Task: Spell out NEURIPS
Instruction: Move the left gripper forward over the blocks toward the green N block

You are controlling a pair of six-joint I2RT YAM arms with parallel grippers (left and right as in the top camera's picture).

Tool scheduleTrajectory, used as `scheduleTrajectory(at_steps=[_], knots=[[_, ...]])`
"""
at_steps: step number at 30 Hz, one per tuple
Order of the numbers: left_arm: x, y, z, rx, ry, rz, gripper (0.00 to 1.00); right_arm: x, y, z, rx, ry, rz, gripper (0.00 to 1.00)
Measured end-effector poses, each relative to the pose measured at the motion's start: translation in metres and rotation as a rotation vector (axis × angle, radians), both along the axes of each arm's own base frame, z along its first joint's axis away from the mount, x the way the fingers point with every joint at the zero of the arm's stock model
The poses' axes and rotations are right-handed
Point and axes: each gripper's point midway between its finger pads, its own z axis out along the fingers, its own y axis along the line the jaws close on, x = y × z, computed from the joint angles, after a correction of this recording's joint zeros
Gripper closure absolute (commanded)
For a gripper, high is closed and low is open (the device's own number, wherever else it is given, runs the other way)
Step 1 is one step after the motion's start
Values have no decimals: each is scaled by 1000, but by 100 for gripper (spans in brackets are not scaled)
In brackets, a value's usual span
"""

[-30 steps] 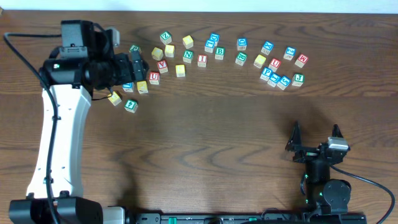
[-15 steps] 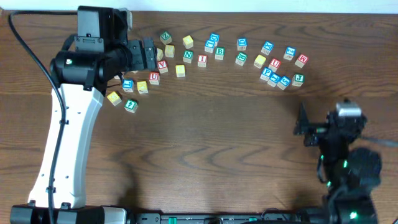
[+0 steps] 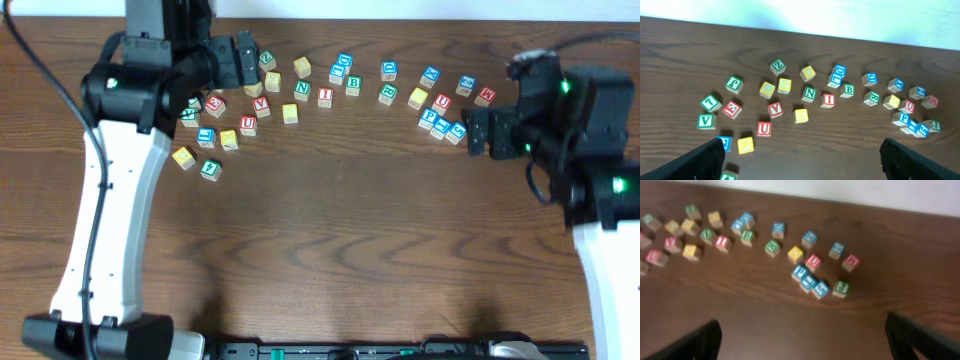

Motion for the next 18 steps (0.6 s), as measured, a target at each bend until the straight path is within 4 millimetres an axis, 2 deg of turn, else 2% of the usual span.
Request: scheduleTrajectory(at_steps=[6, 10, 18], knots=[[19, -8, -27, 9, 57, -11, 2, 20, 3, -18, 4, 110, 10, 1], [32, -17, -42, 13, 76, -26, 2, 19, 4, -27, 5, 149, 12, 1], [78, -57, -69, 16, 78, -87, 2, 20, 9, -24, 29, 138, 33, 1]])
